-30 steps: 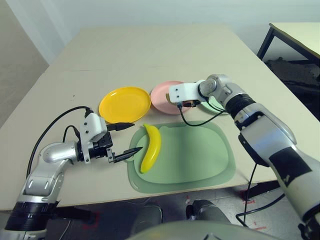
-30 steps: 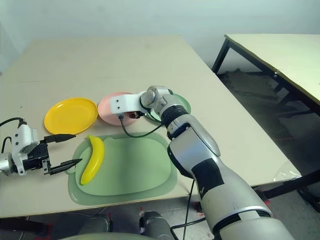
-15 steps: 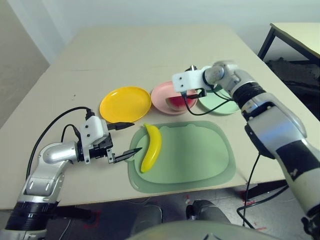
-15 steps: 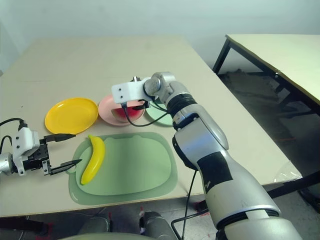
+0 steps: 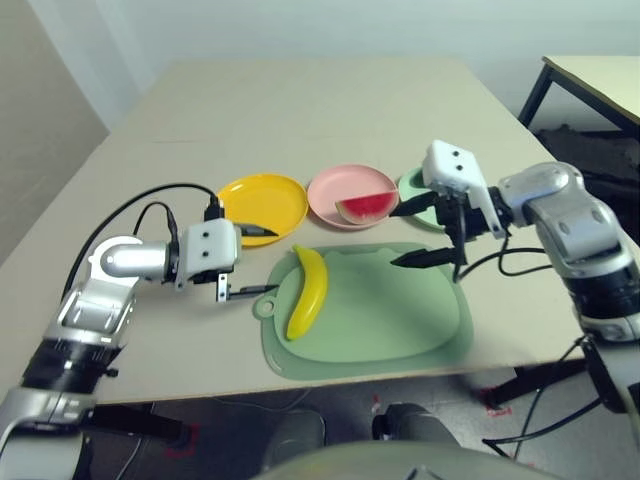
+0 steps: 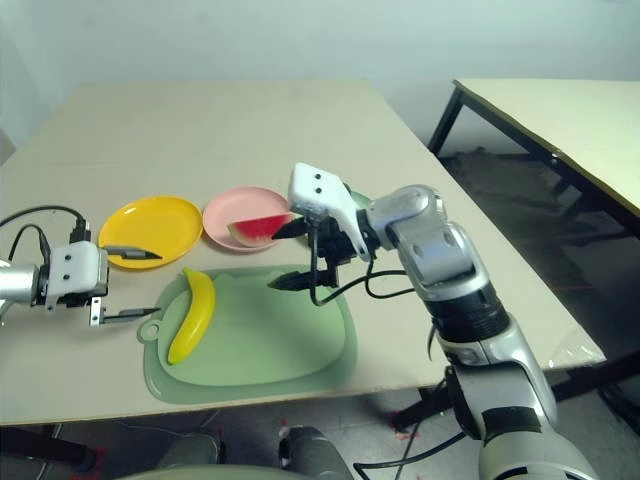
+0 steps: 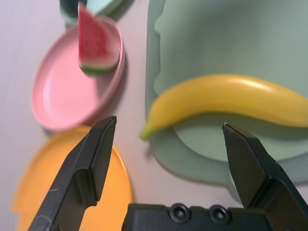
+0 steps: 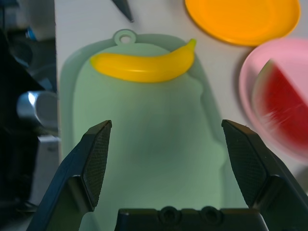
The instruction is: Place the fruits into color-matched plates.
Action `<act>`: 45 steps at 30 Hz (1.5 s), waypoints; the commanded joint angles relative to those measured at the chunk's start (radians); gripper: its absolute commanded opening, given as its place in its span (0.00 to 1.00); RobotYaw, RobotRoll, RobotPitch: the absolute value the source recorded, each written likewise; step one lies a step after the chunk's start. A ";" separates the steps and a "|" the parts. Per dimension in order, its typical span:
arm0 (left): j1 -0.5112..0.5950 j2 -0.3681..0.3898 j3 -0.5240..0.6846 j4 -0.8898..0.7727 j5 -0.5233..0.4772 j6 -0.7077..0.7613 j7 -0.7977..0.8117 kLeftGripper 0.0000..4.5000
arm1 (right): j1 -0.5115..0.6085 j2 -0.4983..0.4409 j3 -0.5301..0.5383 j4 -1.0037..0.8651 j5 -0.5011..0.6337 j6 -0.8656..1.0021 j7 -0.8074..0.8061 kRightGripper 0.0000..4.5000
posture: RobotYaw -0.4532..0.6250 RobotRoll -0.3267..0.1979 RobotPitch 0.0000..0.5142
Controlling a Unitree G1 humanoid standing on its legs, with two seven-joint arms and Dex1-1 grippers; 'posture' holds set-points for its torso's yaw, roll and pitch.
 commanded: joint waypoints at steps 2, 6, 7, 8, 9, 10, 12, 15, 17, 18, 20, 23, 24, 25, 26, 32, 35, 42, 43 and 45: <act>-0.081 0.011 -0.072 -0.023 0.020 0.002 -0.080 1.00 | 0.098 0.093 -0.085 -0.101 0.128 0.063 -0.138 0.99 | 0.51 0.62 0.00; -0.108 0.019 -0.100 -0.045 0.019 0.008 -0.125 1.00 | 0.219 0.154 -0.105 -0.148 0.157 -0.019 -0.239 0.99 | 0.52 0.62 0.01; -0.114 0.022 -0.106 -0.045 0.024 0.001 -0.137 1.00 | 0.256 0.166 -0.102 -0.156 0.148 -0.067 -0.266 0.99 | 0.52 0.62 0.01; -0.121 0.026 -0.113 -0.043 0.029 -0.007 -0.149 1.00 | 0.292 0.180 -0.101 -0.161 0.143 -0.109 -0.291 0.99 | 0.52 0.62 0.01; -0.130 0.029 -0.120 -0.039 0.035 -0.018 -0.160 1.00 | 0.331 0.200 -0.106 -0.159 0.142 -0.150 -0.319 0.99 | 0.52 0.62 0.01; -0.137 0.031 -0.127 -0.035 0.040 -0.028 -0.170 1.00 | 0.364 0.213 -0.108 -0.151 0.137 -0.192 -0.342 0.99 | 0.52 0.62 0.01; -0.153 0.032 -0.140 -0.022 0.051 -0.048 -0.184 1.00 | 0.423 0.216 -0.103 -0.116 0.119 -0.295 -0.353 0.99 | 0.52 0.62 0.01; -0.181 0.022 -0.162 0.003 0.070 -0.079 -0.197 1.00 | 0.487 0.198 -0.097 -0.050 0.085 -0.455 -0.351 0.99 | 0.51 0.62 0.00; -0.214 0.003 -0.185 0.036 0.096 -0.123 -0.199 1.00 | 0.528 0.163 -0.083 -0.006 0.051 -0.590 -0.319 0.99 | 0.50 0.62 0.00; -0.231 -0.007 -0.197 0.054 0.105 -0.140 -0.201 1.00 | 0.545 0.144 -0.071 0.009 0.034 -0.658 -0.298 0.99 | 0.50 0.62 0.00; -0.263 -0.024 -0.219 0.098 0.127 -0.177 -0.207 1.00 | 0.567 0.106 -0.037 0.038 -0.003 -0.783 -0.257 0.99 | 0.49 0.62 0.00; -0.320 -0.056 -0.255 0.181 0.158 -0.239 -0.218 1.00 | 0.582 0.089 -0.016 0.084 -0.016 -0.889 -0.241 0.99 | 0.48 0.62 0.00; -0.338 -0.070 -0.267 0.209 0.166 -0.263 -0.223 1.00 | 0.591 0.092 -0.014 0.092 -0.001 -0.897 -0.238 0.99 | 0.47 0.62 0.00; -0.351 -0.083 -0.279 0.232 0.168 -0.281 -0.231 1.00 | 0.602 0.094 -0.013 0.093 0.019 -0.897 -0.232 0.99 | 0.47 0.62 0.00; -0.363 -0.097 -0.292 0.250 0.169 -0.299 -0.239 1.00 | 0.618 0.092 -0.011 0.084 0.037 -0.889 -0.226 0.99 | 0.47 0.62 0.00; -0.420 -0.162 -0.367 0.344 0.212 -0.406 -0.270 1.00 | 0.661 0.090 -0.030 0.052 0.128 -0.827 -0.237 0.99 | 0.46 0.62 0.00; -0.439 -0.183 -0.402 0.378 0.232 -0.449 -0.282 1.00 | 0.673 0.087 -0.035 0.051 0.145 -0.815 -0.247 0.99 | 0.46 0.62 0.00; -0.453 -0.222 -0.452 0.433 0.265 -0.521 -0.277 1.00 | 0.677 0.084 -0.037 0.036 0.165 -0.794 -0.270 0.99 | 0.45 0.62 0.01; -0.456 -0.229 -0.457 0.444 0.274 -0.531 -0.270 1.00 | 0.678 0.081 -0.037 0.031 0.167 -0.792 -0.271 0.99 | 0.45 0.62 0.01; -0.464 -0.239 -0.467 0.470 0.303 -0.558 -0.247 1.00 | 0.680 0.078 -0.037 0.026 0.171 -0.788 -0.274 0.99 | 0.45 0.62 0.01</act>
